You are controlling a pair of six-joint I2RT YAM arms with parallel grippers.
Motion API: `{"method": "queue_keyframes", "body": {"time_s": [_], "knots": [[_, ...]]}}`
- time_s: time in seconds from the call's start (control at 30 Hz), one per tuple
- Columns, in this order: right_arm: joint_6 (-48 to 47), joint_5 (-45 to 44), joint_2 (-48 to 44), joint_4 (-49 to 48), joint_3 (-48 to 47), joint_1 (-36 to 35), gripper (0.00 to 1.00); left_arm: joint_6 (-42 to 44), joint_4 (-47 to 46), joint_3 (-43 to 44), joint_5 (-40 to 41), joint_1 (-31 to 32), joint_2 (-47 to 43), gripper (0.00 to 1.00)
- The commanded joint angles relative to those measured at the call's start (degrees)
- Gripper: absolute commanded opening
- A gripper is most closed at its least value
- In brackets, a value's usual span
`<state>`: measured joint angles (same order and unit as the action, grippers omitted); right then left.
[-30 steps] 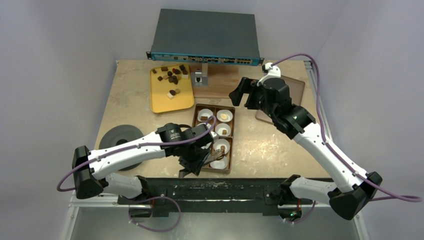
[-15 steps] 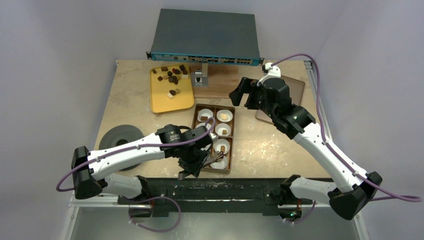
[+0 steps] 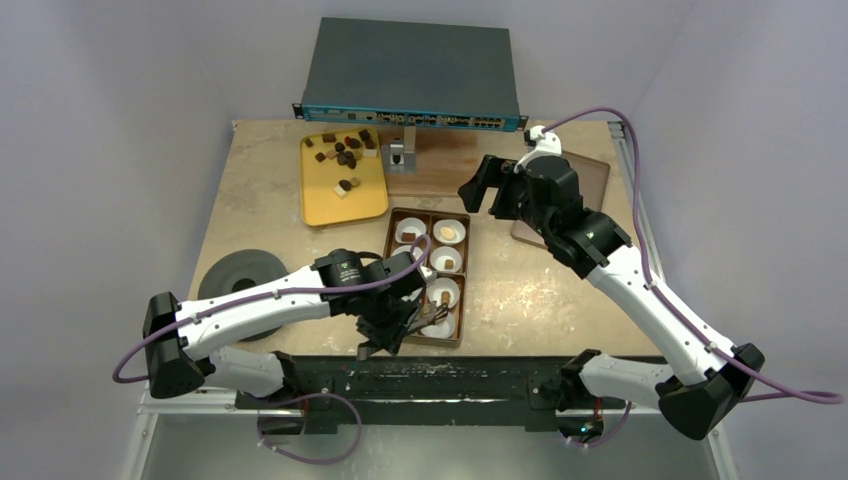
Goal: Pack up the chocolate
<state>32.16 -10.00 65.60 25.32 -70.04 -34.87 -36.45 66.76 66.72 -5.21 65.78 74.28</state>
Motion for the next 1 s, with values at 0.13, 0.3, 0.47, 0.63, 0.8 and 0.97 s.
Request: {"method": "queue_keyframes", "body": {"time_s": [0.13,0.3,0.47,0.63,0.8,0.97], "knots": [[0.44,-1.95,-0.86,-0.27,0.27,-0.01,0.89,-0.47,-1.95,0.12,-0.61,0.49,-0.16,0.37],[0.44,-1.91,-1.09,-0.28,0.33,0.03,0.89,-0.47,-1.78,0.23,-0.44,0.49,-0.43,0.39],[0.58,-1.86,-1.17,-0.27,0.52,-0.02,0.89,-0.56,-0.53,1.76,1.27,0.49,-1.35,0.37],[0.51,-1.95,-1.35,-0.14,0.28,-0.01,0.89,-0.64,1.80,4.26,4.76,0.33,-2.98,0.37],[0.77,-2.01,-1.84,0.55,0.08,-0.02,0.89,-0.39,3.67,5.54,7.94,-2.17,-4.90,0.36],[1.14,-2.92,-2.04,1.75,-0.45,-0.02,0.90,-0.07,5.08,6.55,9.36,-8.59,-8.25,0.35]]}}
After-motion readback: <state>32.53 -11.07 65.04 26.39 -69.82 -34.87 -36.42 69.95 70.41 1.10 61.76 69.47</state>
